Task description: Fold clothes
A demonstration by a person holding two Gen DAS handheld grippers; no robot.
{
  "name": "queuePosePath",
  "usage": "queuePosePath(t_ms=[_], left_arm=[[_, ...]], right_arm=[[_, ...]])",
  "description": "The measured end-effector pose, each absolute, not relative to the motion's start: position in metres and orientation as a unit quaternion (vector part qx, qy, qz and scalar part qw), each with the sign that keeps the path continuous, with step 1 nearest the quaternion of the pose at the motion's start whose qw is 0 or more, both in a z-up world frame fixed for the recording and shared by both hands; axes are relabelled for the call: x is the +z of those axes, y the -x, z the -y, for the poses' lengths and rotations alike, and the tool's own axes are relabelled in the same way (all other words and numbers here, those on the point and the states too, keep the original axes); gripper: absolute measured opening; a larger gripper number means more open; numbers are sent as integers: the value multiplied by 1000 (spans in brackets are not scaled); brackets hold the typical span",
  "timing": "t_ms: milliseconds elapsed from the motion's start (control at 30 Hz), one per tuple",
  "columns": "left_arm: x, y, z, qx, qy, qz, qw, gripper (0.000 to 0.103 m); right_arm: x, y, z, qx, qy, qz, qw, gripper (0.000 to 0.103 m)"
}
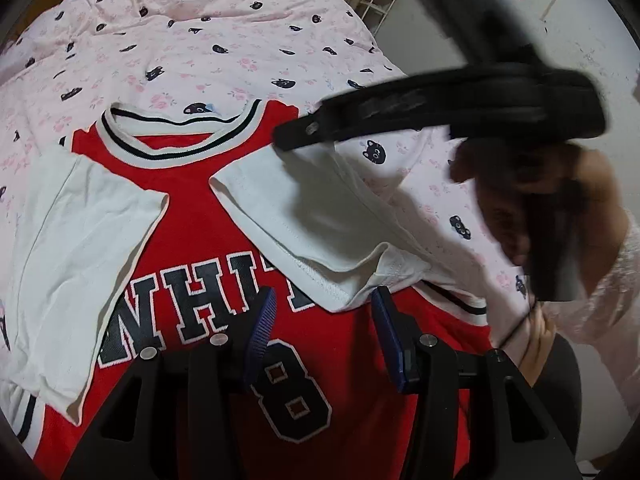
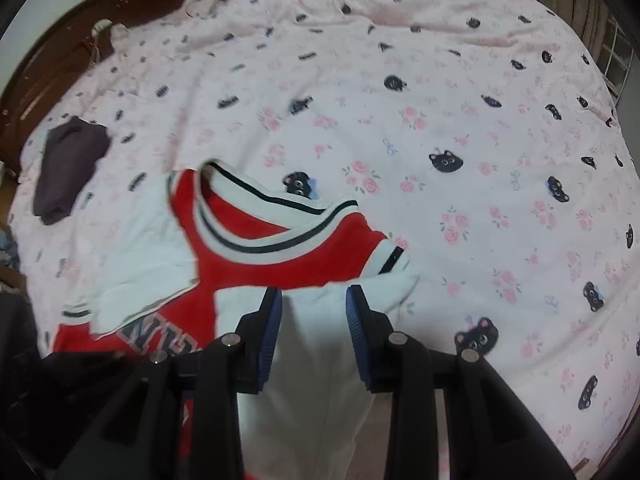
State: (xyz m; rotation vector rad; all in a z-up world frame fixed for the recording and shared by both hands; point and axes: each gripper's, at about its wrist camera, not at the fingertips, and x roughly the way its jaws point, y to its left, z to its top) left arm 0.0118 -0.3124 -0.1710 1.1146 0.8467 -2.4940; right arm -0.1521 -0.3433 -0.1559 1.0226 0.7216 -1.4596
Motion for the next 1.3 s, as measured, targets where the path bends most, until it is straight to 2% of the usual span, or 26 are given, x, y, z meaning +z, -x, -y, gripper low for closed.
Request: queuePosePath(t_ms=[133, 333, 500, 733, 800, 867, 1000, 1100, 1233, 1300], left_arm=[[-169, -17, 319, -860, -384, -303, 145, 44], [-163, -30, 333, -859, -372, -309, 168, 44], [-163, -24, 344, -865, -358, -305, 179, 44], [-187, -4, 342, -854, -391, -277, 203, 44], [-187, -3, 337, -856, -395, -260, 209, 45], [-188, -3, 335, -859, -393, -255, 206, 49], [-183, -9, 336, -865, -375, -266, 200, 50], [-170, -20, 338, -873, -341, -292, 190, 50], [-155, -44, 331, -880, -306, -325, 161, 50], [-151, -61, 321, -884, -306, -316, 159, 50]], right_arm=[[-180, 152, 354, -609, -459, -316, 565, 35], [-140, 154, 306, -629, -427, -244, 602, 36], [-131, 132, 259, -640, -364, -312, 601, 36], [-174, 87, 236, -608, -333, -409, 594, 36], [-184, 72, 232, -614, -289, -442, 587, 36], [-187, 67, 229, -619, -267, -453, 583, 35], [-143, 85, 206, -655, -277, -368, 599, 36], [-115, 103, 175, -672, -306, -301, 603, 55], [-109, 120, 124, -663, -375, -242, 602, 55], [-118, 121, 100, -654, -402, -236, 596, 55]])
